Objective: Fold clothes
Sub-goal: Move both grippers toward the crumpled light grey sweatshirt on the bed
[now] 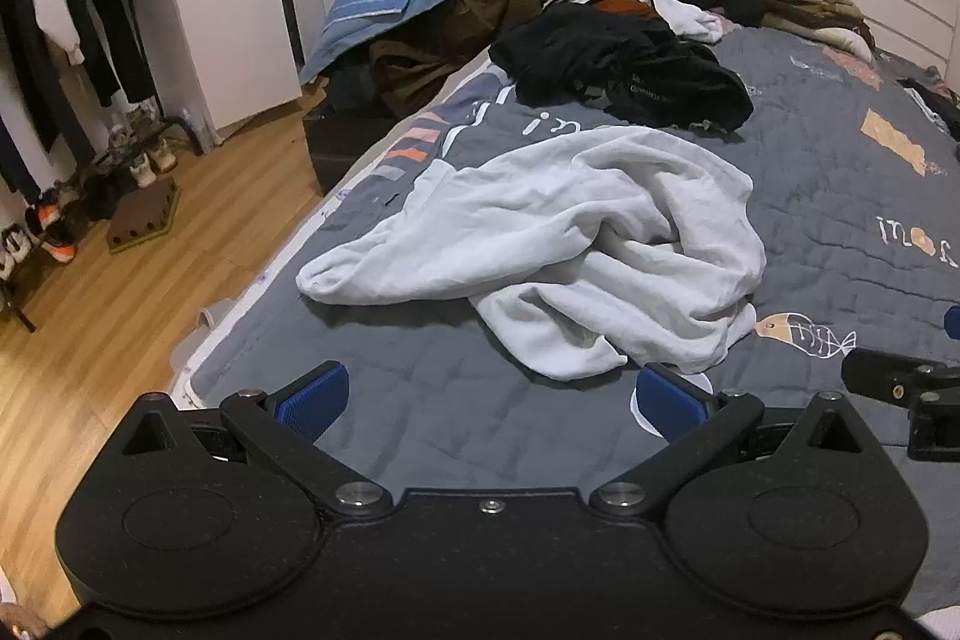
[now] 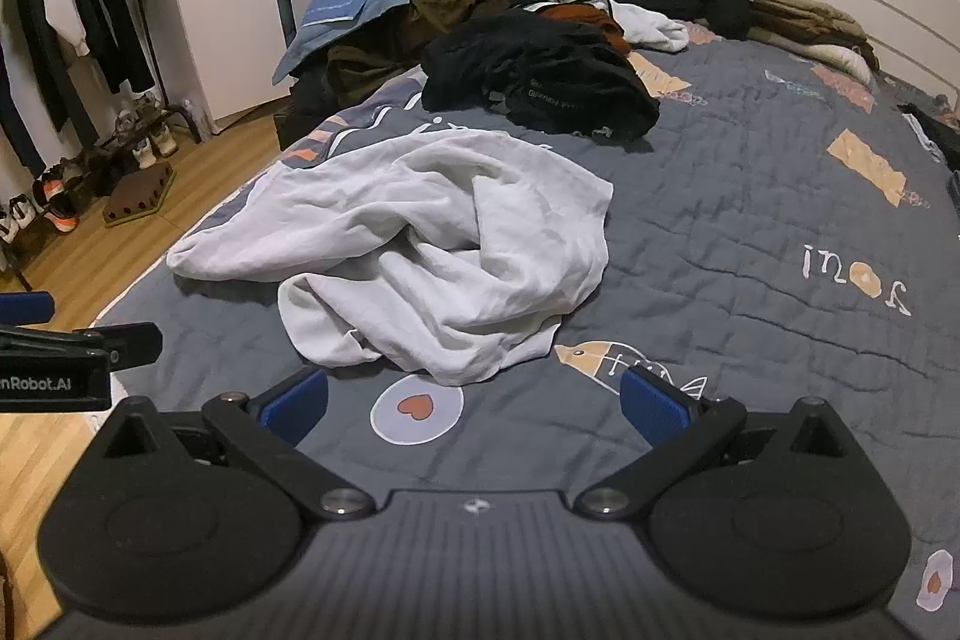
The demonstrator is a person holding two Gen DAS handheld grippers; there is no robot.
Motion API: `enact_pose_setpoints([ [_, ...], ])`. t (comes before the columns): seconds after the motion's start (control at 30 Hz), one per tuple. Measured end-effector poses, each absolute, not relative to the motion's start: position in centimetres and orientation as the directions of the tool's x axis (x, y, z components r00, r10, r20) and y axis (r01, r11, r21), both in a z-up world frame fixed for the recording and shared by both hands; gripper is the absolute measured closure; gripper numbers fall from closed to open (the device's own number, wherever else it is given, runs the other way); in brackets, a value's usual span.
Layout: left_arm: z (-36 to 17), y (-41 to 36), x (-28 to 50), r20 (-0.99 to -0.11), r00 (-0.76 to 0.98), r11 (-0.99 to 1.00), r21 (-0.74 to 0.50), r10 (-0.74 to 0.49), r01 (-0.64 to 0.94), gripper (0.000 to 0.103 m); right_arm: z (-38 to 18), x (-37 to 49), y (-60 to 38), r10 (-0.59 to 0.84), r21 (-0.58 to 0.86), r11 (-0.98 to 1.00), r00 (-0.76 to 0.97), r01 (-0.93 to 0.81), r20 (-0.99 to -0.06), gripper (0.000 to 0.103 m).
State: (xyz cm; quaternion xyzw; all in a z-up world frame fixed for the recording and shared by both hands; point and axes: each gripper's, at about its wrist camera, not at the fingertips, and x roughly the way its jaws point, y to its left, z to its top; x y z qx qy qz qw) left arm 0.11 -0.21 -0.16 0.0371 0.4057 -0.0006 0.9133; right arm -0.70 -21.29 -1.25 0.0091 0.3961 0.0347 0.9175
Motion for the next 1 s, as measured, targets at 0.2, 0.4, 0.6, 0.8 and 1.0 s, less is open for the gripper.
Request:
enact_pose_setpoints([
  [0.2,-0.11,-0.8,-0.38,-0.715,0.698,0.993,0.107,0.043,0.049,0.0,-1.12,-0.65,-21.26,0.066,0.047,0.998,0.674,-0.047,-0.735,0.0],
  [0.4,-0.68,-0.96,-0.29,-0.731,0.681,0.994,0.096,0.03,0.059,0.0,-1.19,-0.87,-21.47,0.074,0.052,0.997,0.686,-0.052,-0.724,0.0],
  [0.6,-0.51,-0.39,-0.01,-0.735,0.677,0.997,0.022,-0.031,0.07,0.0,-0.85,-0.88,-21.37,0.078,0.057,0.997,0.691,-0.054,-0.718,0.0],
  [0.8,-0.58,-0.6,0.07,-0.743,0.666,0.995,-0.001,-0.069,0.102,0.0,-0.63,-0.74,-21.17,0.079,0.061,0.997,0.694,-0.051,-0.716,0.0],
  [1.0,-0.86,-0.77,0.1,-0.758,0.645,0.993,-0.029,-0.098,0.116,0.0,-0.53,-0.7,-21.04,0.083,0.064,0.997,0.696,-0.053,-0.713,0.0],
])
